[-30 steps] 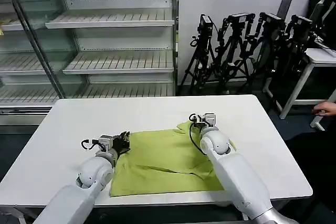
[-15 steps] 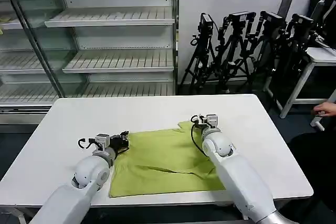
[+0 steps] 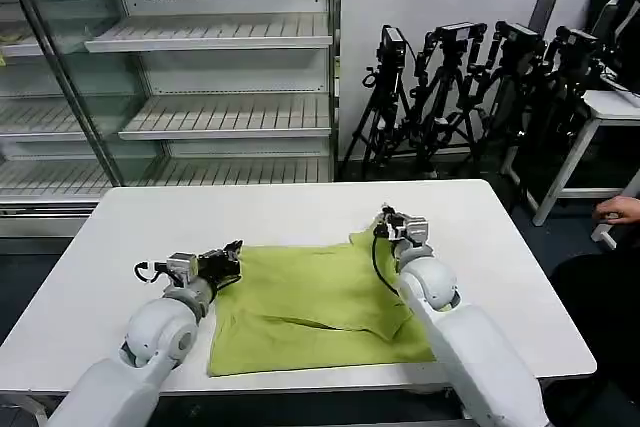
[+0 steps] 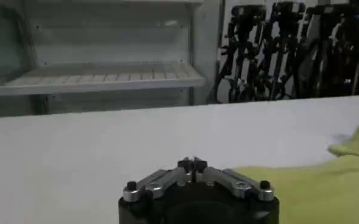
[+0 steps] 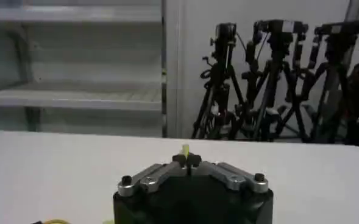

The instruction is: Fold and organize the clothes.

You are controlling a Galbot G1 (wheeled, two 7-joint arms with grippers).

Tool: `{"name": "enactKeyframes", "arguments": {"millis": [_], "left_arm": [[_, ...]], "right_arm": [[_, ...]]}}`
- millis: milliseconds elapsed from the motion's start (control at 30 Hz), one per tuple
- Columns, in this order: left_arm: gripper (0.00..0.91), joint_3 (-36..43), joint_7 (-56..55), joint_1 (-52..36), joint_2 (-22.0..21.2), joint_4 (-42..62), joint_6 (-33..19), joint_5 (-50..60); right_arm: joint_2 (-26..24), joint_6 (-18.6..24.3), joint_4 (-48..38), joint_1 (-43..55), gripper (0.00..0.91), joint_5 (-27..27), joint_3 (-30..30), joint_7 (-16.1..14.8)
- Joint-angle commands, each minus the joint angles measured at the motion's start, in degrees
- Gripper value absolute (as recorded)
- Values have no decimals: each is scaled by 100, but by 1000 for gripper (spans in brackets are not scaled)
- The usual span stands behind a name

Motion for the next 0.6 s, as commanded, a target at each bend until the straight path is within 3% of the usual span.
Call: {"name": "enactKeyframes", "arguments": {"millis": [33, 600], "left_arm": [[20, -309, 1, 502, 106, -566, -22, -20], [20, -952, 307, 2244, 172, -1739, -251, 722]], "right_arm": [[-216, 120, 745, -394, 0, -91, 181, -39], [-626, 358, 2414, -2625, 0, -579, 1011, -238]]}}
